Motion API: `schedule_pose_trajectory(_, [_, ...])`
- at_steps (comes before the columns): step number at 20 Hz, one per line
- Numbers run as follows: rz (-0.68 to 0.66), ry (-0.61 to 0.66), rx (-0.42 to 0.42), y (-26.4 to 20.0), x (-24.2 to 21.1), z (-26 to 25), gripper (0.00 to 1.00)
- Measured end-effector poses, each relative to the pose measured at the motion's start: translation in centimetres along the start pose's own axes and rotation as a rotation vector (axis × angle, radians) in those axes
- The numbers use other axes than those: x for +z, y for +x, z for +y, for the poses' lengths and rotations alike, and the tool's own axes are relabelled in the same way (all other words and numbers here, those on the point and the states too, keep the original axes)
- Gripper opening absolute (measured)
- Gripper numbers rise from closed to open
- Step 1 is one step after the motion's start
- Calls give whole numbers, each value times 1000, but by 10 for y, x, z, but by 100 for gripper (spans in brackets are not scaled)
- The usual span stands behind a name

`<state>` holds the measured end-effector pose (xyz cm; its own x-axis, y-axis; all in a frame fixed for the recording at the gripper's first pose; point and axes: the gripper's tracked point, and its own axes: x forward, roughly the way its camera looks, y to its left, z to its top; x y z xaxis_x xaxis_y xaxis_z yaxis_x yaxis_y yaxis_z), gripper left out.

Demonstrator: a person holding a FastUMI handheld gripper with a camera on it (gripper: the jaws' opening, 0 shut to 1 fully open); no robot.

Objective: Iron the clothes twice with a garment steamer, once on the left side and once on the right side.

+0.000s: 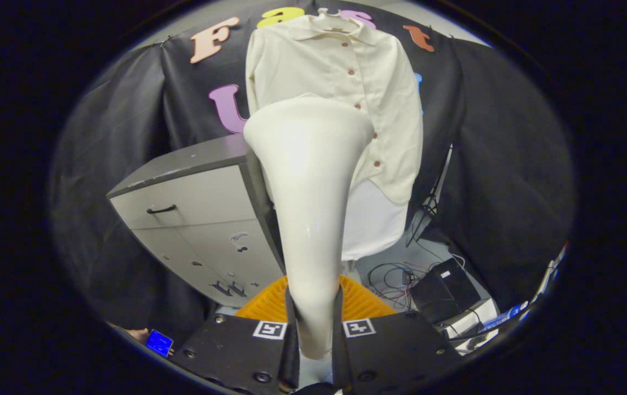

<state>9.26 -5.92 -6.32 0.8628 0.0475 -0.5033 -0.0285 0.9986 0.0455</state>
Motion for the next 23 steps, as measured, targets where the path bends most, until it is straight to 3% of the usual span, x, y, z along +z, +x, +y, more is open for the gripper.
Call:
schedule_pose_trajectory(5, [-128, -27, 42, -48, 42, 64, 23])
schedule_pose_trajectory(12, [-290, -45, 80, -95, 57, 106, 23])
schedule_pose_trajectory(18, [-381, 24, 69, -132, 34, 100, 23])
schedule_pose_trajectory(23, [-421, 99, 16, -155, 22, 65, 23])
